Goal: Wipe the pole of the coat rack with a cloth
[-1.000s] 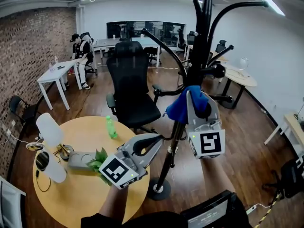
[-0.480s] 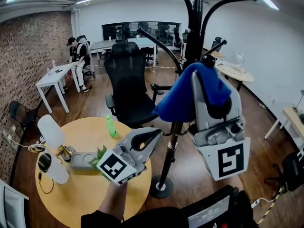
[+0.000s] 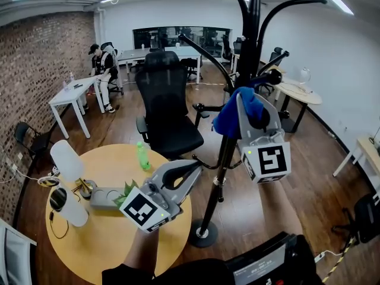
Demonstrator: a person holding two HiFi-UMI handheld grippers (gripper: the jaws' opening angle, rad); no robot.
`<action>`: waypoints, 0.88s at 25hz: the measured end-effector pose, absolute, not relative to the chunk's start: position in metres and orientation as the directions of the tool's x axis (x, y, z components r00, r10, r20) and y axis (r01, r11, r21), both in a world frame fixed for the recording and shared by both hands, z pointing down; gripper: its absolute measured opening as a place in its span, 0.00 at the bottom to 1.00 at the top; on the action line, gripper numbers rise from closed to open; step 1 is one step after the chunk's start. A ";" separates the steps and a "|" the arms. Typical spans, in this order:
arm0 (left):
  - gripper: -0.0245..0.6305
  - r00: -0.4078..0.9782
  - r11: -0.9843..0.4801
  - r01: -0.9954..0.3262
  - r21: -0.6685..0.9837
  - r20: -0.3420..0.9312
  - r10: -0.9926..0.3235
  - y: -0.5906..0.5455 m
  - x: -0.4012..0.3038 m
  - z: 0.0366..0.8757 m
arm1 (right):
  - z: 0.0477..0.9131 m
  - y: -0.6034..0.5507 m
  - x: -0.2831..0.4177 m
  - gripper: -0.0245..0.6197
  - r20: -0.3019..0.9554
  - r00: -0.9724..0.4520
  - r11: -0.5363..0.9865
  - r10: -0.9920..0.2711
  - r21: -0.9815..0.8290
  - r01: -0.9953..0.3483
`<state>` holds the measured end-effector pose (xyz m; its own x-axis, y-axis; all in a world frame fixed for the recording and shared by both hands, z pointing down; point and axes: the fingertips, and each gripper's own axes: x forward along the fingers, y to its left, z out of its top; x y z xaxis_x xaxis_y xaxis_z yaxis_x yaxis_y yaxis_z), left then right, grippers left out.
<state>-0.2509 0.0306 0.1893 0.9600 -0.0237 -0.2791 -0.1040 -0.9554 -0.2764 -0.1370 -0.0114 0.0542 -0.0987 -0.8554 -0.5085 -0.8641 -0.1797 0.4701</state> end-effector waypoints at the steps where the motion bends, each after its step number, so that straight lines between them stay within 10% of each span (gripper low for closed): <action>1: 0.03 0.961 -0.956 -0.104 -0.274 -0.276 -0.026 0.030 -0.252 0.191 | 0.068 -0.018 -0.131 0.07 -0.484 -0.087 -0.171 -0.871 0.463 -0.869; 11: 0.03 0.970 -0.966 -0.097 -0.240 -0.240 -0.038 0.022 -0.243 0.210 | 0.202 -0.026 -0.117 0.07 -0.345 -0.067 -0.067 -0.936 0.364 -0.929; 22: 0.03 0.979 -0.974 -0.087 -0.209 -0.200 -0.044 0.014 -0.234 0.223 | 0.399 -0.032 -0.122 0.07 0.076 -0.126 0.133 -0.989 0.096 -0.986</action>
<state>-0.2337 0.0142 0.2234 0.9788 -0.0442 -0.2002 -0.0868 -0.9740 -0.2094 -0.1218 -0.0324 0.3991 -0.1263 -0.9891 0.0758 -0.9865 0.1332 0.0956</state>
